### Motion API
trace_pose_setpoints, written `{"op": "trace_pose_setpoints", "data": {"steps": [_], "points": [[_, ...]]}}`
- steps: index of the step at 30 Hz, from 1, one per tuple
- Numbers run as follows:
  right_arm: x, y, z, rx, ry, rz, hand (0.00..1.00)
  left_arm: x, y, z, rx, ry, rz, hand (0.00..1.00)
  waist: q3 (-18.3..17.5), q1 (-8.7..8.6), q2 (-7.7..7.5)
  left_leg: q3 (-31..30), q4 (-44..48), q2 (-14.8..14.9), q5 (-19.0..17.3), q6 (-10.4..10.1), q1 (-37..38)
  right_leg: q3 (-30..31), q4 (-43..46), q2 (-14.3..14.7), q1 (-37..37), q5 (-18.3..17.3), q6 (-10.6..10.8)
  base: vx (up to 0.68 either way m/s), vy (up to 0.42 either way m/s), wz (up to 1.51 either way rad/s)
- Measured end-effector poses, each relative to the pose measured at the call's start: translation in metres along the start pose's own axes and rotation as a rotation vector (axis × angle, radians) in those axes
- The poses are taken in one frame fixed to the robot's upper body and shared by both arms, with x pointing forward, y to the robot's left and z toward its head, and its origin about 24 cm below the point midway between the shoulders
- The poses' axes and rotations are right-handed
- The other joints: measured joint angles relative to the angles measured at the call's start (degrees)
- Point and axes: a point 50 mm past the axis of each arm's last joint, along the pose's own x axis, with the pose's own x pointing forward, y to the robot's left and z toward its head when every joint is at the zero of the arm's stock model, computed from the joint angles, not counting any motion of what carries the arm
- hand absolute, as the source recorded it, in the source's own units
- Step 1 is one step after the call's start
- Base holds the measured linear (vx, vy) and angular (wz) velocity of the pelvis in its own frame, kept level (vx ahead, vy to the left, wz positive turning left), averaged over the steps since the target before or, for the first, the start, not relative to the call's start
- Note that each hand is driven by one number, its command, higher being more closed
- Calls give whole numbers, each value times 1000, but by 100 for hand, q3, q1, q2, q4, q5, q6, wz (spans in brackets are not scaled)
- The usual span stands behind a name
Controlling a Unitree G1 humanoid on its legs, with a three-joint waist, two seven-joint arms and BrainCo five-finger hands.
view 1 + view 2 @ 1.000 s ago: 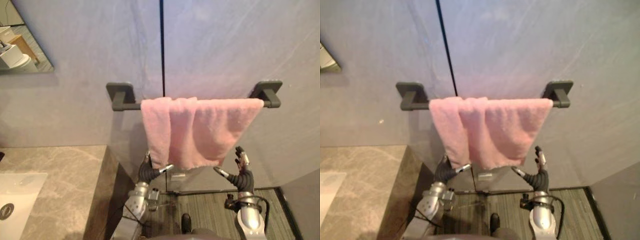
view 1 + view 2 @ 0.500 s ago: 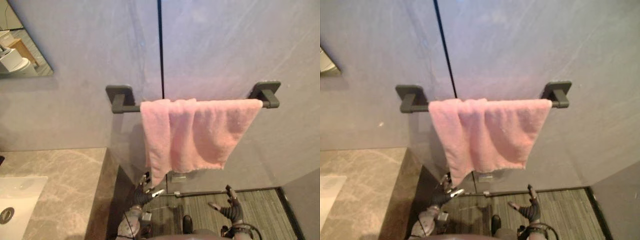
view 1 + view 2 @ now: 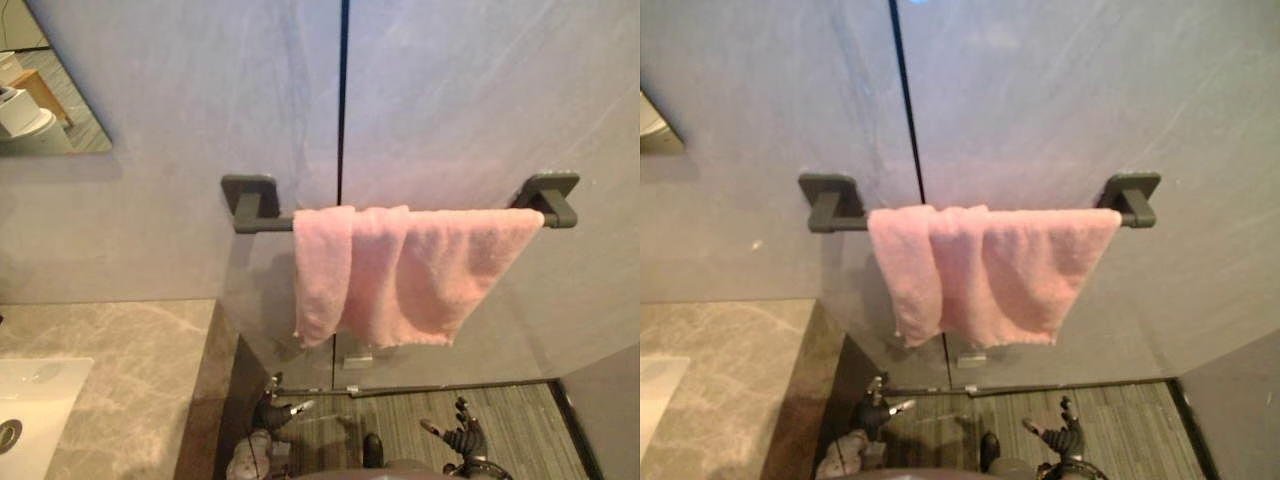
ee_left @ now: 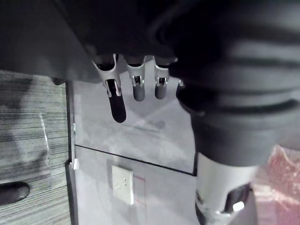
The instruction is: Organize washtable
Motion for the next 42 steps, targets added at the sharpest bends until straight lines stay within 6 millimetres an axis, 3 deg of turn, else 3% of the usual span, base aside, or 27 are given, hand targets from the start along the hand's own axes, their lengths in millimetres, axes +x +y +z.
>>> {"op": "trace_pose_setpoints", "data": {"steps": [5,8,9,12,17,29,33,42], "points": [[-5,-26,46,78,-204,-140,0,-2,11,52,-53,-233,67,0,2,8,-1,93,5,1,1,25,19,-4,22,4,5,-42,12,2,4,-2],[-15,-44,86,110,-386,-238,0,-9,14,88,-84,-392,93,0,3,22,1,155,71,10,-30,35,-4,5,24,0,0,-80,12,-1,5,-3],[-18,-47,92,112,-414,-260,0,-11,14,92,-88,-409,96,0,3,21,1,161,73,11,-32,37,-5,5,24,0,0,-89,8,0,0,0],[-32,-60,118,132,-541,-343,0,-24,19,107,-99,-490,139,0,3,66,1,232,92,31,-45,40,-9,4,25,7,-1,-118,15,0,0,0],[-60,-67,153,145,-732,-417,0,-55,22,155,-140,-754,168,0,-17,144,27,288,144,91,-71,32,-14,-13,26,52,21,-149,-12,-4,-9,1],[-101,-65,202,139,-1051,-456,0,-101,29,186,-205,-992,258,0,-109,140,146,215,207,65,-78,45,70,-17,25,62,161,-186,-19,-5,1,2],[-122,-58,223,178,-1227,-403,0,-124,33,204,-250,-1148,257,0,-116,136,157,67,237,51,-85,57,89,-38,23,56,221,-182,-23,-23,-3,7],[-147,-45,254,153,-1501,-265,0,-154,35,235,-335,-1411,190,0,-166,125,172,-91,252,-12,-82,63,99,-153,3,29,280,-104,-37,-34,2,5]]}}
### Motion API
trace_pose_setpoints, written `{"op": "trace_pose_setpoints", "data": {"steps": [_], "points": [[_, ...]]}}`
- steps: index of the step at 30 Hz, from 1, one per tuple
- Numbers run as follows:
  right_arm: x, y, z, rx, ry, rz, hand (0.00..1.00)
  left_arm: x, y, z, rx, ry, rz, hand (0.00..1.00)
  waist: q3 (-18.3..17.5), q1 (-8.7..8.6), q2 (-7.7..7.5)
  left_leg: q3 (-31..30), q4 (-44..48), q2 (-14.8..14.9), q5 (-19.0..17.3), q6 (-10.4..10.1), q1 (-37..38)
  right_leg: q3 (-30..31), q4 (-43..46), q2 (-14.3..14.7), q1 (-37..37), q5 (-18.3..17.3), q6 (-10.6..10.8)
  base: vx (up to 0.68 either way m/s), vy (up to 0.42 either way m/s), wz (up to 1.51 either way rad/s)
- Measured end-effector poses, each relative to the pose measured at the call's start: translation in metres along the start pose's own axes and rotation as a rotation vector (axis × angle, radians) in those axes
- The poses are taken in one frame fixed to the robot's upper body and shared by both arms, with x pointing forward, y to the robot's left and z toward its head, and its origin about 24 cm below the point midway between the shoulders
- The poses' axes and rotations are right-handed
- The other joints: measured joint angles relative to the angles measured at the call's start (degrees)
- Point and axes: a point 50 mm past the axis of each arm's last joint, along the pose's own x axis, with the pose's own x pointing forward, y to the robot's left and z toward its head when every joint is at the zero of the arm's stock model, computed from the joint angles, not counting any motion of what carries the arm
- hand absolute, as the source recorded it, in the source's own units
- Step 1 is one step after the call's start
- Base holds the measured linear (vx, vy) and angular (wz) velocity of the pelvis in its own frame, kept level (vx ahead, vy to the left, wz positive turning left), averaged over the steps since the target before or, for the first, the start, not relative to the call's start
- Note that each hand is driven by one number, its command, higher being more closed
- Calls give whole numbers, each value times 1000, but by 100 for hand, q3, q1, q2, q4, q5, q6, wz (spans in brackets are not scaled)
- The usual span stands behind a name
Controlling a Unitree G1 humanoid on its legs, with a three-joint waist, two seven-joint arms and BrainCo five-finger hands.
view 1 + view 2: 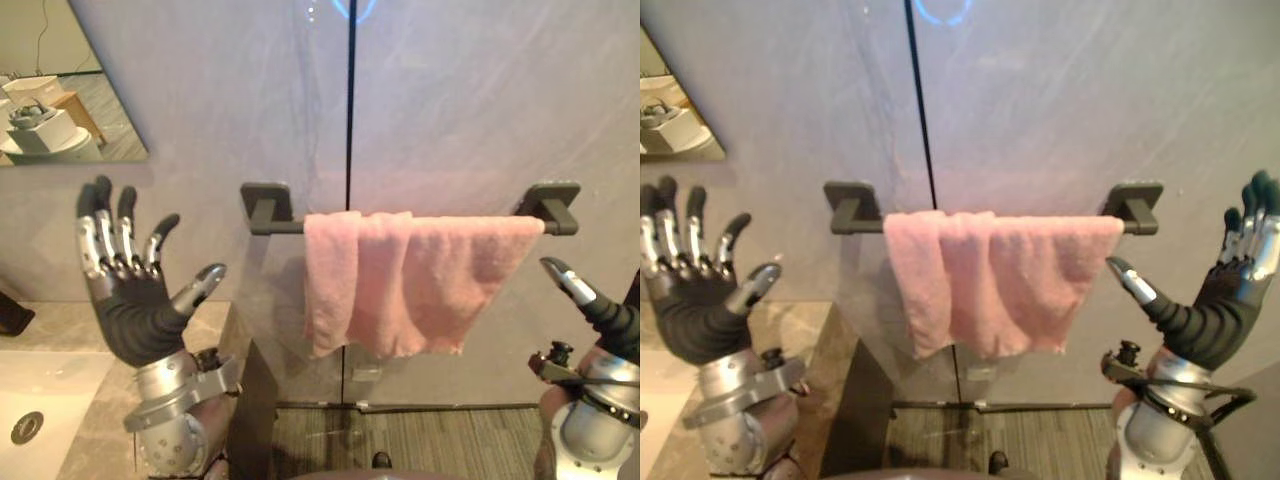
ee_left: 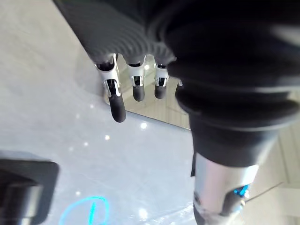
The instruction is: Organize washtable
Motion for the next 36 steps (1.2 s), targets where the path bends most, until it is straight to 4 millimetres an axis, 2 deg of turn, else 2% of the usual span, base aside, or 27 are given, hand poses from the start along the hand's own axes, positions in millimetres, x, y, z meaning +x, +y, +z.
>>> {"op": "trace_pose_setpoints", "data": {"steps": [2,4,11,15,20,28,36], "points": [[3,4,7,29,-46,37,0,4,-3,8,-57,-44,-16,0,-4,-9,6,-33,6,-2,1,1,22,-17,0,-2,37,9,2,-18,5,7],[6,10,11,105,-80,87,0,5,-6,12,-151,-57,-42,0,-46,-104,14,-72,6,-1,1,1,31,-33,-2,-3,63,8,0,-13,5,7],[3,39,20,508,-68,311,0,13,-40,13,-540,-39,-276,0,-99,-141,76,-81,15,-1,2,1,26,-53,-2,-4,66,27,-6,0,0,0],[-6,57,22,682,-19,511,0,7,-70,0,-824,89,-460,0,-116,-137,93,-81,41,-6,4,2,30,-52,-2,-6,70,51,11,0,0,0],[-24,76,13,723,92,785,0,-9,-105,-19,-1058,306,-664,0,-124,-158,70,-66,44,-7,4,3,42,-28,-2,-4,72,65,15,-1,5,-2],[-66,90,-23,676,374,1081,0,-44,-126,-41,-1103,553,-828,0,-100,-167,32,-43,47,-9,4,3,61,4,-2,-1,75,83,9,0,3,-1],[-98,91,-62,509,571,1128,0,-64,-127,-74,-982,717,-846,0,-66,-178,49,-13,35,-5,0,4,14,23,-6,0,21,69,6,0,0,-1]]}}
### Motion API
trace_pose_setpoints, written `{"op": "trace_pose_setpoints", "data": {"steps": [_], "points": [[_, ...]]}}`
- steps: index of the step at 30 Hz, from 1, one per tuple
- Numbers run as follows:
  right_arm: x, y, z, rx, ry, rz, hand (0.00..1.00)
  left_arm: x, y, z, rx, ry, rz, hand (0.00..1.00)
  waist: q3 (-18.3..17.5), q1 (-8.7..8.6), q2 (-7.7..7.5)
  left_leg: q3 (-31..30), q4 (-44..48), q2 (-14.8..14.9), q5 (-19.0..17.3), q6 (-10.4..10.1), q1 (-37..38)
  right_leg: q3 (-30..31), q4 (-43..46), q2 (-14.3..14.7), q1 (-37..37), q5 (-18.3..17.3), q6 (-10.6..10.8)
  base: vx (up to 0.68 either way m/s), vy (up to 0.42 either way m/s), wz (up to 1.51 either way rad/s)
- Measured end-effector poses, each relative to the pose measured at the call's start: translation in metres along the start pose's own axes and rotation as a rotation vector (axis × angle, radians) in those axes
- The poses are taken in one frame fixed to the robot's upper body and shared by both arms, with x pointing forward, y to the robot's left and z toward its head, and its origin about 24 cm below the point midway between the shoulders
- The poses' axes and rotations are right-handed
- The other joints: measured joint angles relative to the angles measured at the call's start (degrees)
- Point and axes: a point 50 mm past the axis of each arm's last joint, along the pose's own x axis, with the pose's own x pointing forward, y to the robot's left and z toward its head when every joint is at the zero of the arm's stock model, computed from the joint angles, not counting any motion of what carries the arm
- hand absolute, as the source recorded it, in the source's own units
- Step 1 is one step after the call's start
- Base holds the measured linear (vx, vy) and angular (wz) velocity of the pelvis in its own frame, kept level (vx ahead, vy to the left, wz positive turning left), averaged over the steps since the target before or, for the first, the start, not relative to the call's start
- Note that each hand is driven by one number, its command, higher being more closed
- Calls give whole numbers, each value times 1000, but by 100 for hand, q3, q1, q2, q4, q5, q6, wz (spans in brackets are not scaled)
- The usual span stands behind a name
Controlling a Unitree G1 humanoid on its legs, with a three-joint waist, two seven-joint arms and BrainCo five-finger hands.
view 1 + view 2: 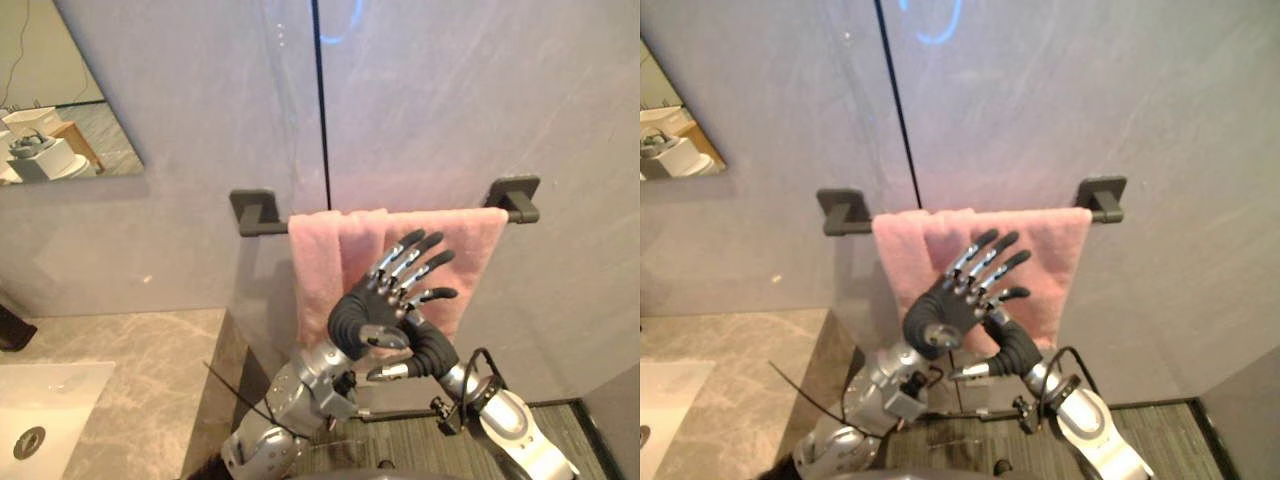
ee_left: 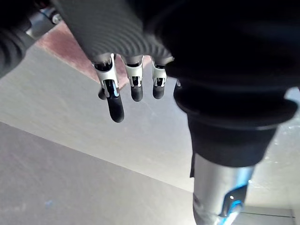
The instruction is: Organize washtable
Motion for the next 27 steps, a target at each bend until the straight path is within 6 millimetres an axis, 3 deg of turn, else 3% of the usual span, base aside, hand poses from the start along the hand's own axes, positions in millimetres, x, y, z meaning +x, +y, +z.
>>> {"op": "trace_pose_setpoints", "data": {"steps": [8,12,16,19,27], "points": [[3,-12,-40,0,137,-231,0,-6,39,-3,128,6,205,0,35,6,17,0,-6,1,19,-14,-214,-2,0,7,-243,55,-33,4,2,0],[7,-20,-42,-16,138,-304,0,-8,51,0,181,-7,279,0,106,-5,8,0,1,-3,31,-13,-213,-1,2,6,-274,68,-32,40,30,-1],[13,-28,-40,-36,118,-367,0,-14,66,0,235,8,364,0,216,19,-143,-12,-4,-5,31,-12,-222,-10,0,6,-280,68,-32,0,0,0],[12,-32,-41,-37,120,-408,0,-18,74,3,265,0,418,0,222,19,-153,-40,-11,-20,32,-10,-227,-22,0,-8,-279,77,-22,4,19,2],[-7,-46,-51,-6,162,-554,0,-41,87,-2,254,1,562,0,223,17,-155,-51,-13,-21,32,-6,-228,-23,-2,-8,-279,77,-20,0,0,0]]}}
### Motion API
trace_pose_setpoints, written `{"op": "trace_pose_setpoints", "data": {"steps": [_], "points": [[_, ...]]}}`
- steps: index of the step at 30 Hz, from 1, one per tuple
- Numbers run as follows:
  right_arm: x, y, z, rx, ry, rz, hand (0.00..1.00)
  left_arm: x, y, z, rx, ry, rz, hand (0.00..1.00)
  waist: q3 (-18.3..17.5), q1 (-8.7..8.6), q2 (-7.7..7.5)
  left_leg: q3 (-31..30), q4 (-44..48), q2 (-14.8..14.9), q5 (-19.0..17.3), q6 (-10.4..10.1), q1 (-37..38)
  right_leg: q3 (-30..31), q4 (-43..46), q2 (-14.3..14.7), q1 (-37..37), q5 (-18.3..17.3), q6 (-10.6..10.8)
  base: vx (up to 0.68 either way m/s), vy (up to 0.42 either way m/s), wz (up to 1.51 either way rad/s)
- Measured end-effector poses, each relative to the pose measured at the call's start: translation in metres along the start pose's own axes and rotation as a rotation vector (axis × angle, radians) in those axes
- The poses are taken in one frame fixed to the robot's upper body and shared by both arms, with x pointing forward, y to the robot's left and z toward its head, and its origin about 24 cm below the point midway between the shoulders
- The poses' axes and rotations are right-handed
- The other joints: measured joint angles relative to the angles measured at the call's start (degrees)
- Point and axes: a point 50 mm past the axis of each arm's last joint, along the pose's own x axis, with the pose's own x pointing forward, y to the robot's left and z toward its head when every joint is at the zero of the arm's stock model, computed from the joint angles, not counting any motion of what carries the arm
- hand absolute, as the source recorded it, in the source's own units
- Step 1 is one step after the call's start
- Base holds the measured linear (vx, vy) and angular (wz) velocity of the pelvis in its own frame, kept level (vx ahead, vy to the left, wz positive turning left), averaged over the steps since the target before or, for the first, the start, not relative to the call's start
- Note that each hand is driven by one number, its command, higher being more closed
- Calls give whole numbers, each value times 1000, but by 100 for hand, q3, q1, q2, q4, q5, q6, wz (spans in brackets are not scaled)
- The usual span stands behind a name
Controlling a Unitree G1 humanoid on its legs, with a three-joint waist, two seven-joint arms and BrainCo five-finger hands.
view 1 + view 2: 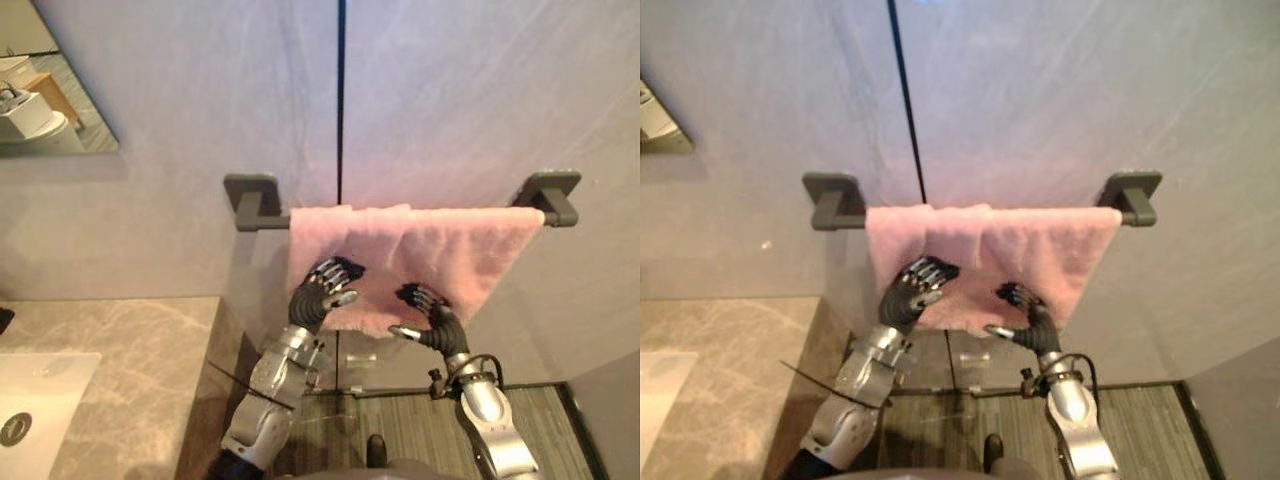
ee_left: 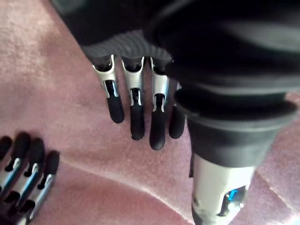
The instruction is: Organize washtable
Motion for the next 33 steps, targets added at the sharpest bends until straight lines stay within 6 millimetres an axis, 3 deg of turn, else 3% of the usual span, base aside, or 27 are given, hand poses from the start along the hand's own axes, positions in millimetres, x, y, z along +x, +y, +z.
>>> {"op": "trace_pose_setpoints", "data": {"steps": [6,16,26,30,33], "points": [[-15,-16,-10,27,47,-112,0,-16,18,-10,9,51,100,0,6,11,-10,10,20,9,-2,-1,-59,14,0,7,-47,-2,-2,-11,3,-1],[-37,-25,-15,94,75,-231,0,-43,38,-23,23,118,235,0,6,27,-16,136,17,15,-3,-1,-54,135,4,26,-73,21,-8,-2,6,-6],[-80,-28,-38,43,240,-276,0,-83,53,-44,36,240,366,0,12,60,-34,228,-7,53,-3,-1,-1,140,28,17,-27,-34,-24,-2,2,0],[-92,-24,-55,16,334,-260,0,-99,55,-56,62,318,385,0,8,91,-39,293,-21,82,-16,16,0,136,29,26,-31,-44,-33,0,0,0],[-105,-12,-84,23,486,-202,0,-115,63,-77,131,450,420,0,-29,147,-34,303,-43,136,-1,-14,7,122,30,34,-21,-54,-45,0,-1,1]]}}
